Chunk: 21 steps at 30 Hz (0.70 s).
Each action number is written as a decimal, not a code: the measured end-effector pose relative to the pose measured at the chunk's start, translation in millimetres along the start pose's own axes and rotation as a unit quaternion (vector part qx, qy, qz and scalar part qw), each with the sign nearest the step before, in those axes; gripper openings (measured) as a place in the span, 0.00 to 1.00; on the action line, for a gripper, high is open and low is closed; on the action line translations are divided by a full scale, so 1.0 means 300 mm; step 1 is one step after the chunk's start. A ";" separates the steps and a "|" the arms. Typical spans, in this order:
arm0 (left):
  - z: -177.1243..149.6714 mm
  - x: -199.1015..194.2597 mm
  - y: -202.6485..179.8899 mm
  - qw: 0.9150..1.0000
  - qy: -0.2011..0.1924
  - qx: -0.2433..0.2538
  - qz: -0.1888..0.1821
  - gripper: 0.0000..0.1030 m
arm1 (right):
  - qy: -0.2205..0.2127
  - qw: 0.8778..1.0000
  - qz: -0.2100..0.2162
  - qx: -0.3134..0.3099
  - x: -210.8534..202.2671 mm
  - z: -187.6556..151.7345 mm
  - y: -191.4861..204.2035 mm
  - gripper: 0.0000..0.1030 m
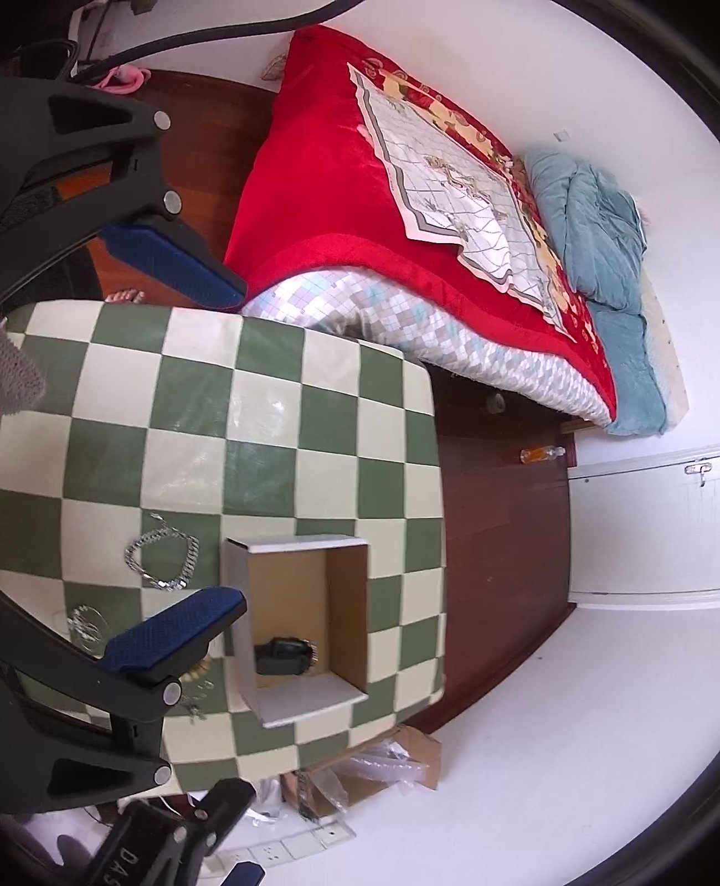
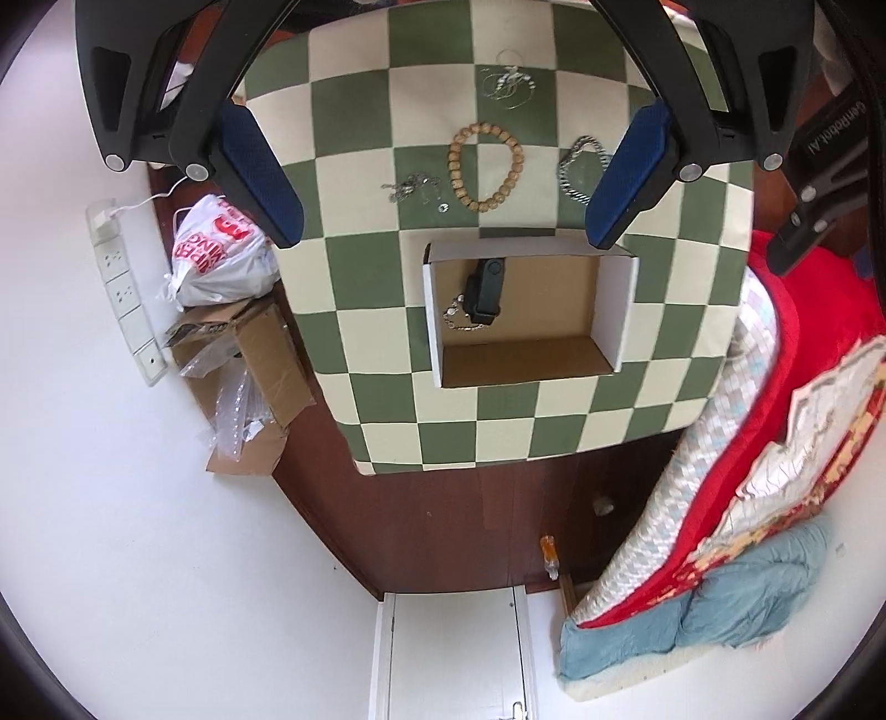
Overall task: Organize jewelry
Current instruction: 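Lower the right gripper onto the silver wire bangles and grasp them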
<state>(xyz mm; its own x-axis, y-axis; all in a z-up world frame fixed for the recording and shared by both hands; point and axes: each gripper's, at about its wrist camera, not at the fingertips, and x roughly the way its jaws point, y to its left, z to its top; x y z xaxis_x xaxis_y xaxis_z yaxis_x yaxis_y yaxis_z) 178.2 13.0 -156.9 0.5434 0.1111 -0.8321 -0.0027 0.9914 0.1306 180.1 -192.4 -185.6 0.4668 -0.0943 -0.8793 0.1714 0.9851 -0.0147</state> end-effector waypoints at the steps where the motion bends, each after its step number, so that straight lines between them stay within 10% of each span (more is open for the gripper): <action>1: -0.014 0.013 0.002 1.000 0.003 0.002 0.006 1.00 | 0.003 1.000 0.002 0.005 0.001 -0.011 -0.005 1.00; 16: -0.326 0.389 -0.018 0.983 0.161 0.039 0.075 1.00 | 0.201 0.975 0.052 0.075 0.426 -0.420 -0.051 0.99; 21: -0.364 0.429 0.003 0.979 0.177 0.044 0.092 1.00 | 0.220 0.973 0.040 0.051 0.512 -0.511 0.045 0.83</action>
<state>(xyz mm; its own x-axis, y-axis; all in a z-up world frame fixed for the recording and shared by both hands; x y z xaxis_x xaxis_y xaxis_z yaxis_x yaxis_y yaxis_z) 156.5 35.8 -322.8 0.2152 0.3200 -0.9227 0.0073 0.9442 0.3292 121.2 -171.4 -393.8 0.0695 0.0754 -0.9947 0.2458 0.9651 0.0903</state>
